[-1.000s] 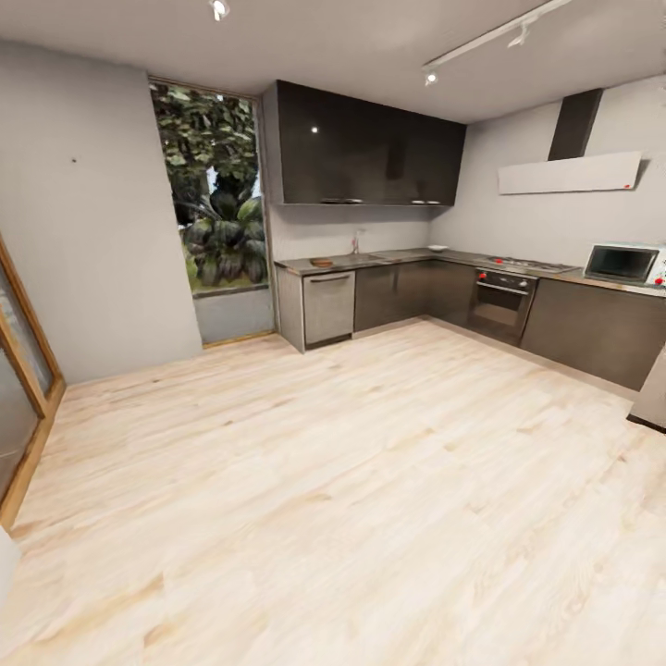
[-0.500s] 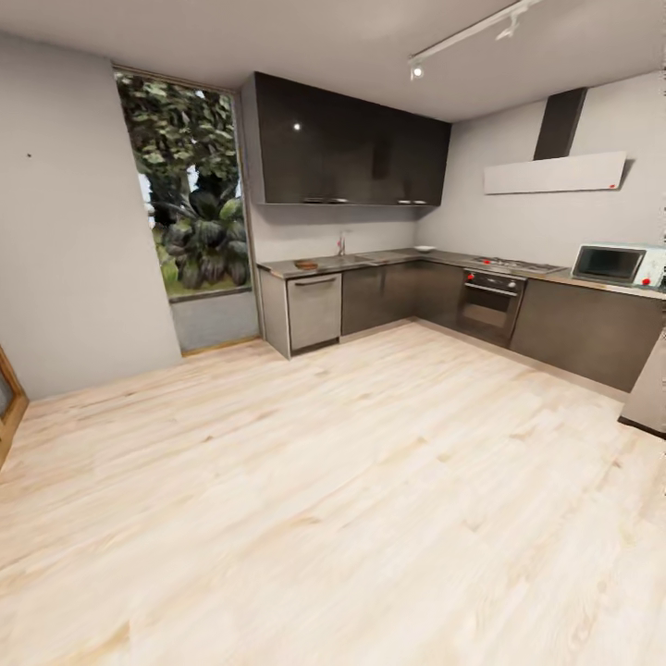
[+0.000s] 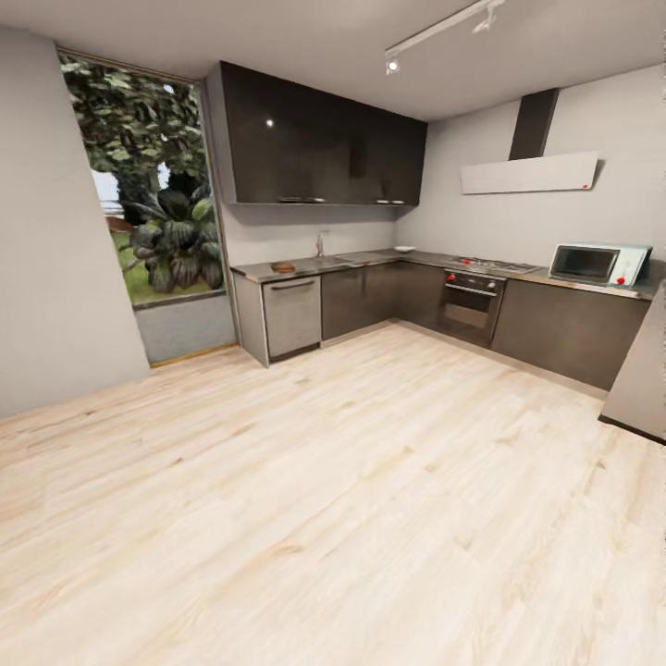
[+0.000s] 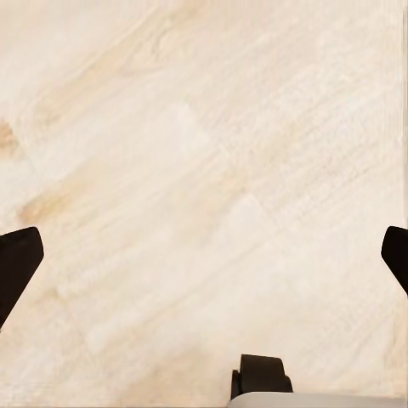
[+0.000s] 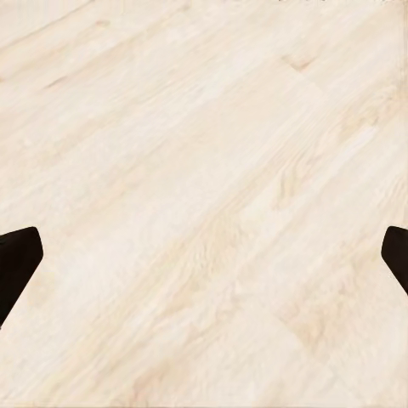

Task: In the kitchen, take the Vidalia onion out of the sink, dice it on the chopping board with the paring knife, put the diced onion into the bowl on the countertop, then place both the paring knife and the chopping board into the sink.

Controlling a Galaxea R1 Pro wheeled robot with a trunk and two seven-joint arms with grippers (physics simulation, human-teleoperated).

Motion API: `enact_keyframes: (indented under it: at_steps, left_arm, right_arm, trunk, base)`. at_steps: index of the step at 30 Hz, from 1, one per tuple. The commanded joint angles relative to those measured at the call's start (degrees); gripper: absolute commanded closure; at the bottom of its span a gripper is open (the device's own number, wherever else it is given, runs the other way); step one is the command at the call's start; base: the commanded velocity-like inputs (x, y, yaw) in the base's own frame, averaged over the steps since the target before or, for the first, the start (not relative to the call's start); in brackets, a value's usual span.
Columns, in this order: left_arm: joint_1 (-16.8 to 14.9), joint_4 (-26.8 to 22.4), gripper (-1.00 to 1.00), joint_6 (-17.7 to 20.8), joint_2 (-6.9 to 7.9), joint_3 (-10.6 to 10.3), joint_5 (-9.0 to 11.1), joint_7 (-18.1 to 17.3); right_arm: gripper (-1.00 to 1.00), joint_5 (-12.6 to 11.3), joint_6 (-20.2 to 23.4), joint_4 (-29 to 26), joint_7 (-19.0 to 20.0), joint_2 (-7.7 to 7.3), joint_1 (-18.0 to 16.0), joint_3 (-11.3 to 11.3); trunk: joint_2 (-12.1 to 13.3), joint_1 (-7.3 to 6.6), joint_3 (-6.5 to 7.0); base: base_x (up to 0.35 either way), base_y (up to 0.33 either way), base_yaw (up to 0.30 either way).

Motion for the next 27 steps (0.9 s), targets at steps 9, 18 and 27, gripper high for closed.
enact_keyframes:
  at_steps: [9, 18, 27]
  left_arm:
    - [0.0, 0.0, -1.00, -0.1, -0.01, 0.0, -0.1, 0.0]
    - [0.0, 0.0, -1.00, -0.1, -0.01, 0.0, -0.1, 0.0]
    - [0.0, 0.0, -1.00, -0.1, -0.01, 0.0, -0.1, 0.0]
  right_arm:
    - [-1.00, 0.0, -0.1, 0.0, -0.2, 0.02, 0.0, 0.0]
    - [-1.00, 0.0, -0.1, 0.0, -0.2, 0.02, 0.0, 0.0]
    - [-1.00, 0.0, -0.1, 0.0, -0.2, 0.02, 0.0, 0.0]
  trunk:
    - [0.0, 0.03, -0.05]
    - [0.0, 0.03, -0.05]
    - [0.0, 0.03, -0.05]
  base:
    - [0.324, 0.000, -0.140]
    - [0.324, 0.000, -0.126]
    - [0.324, 0.000, -0.114]
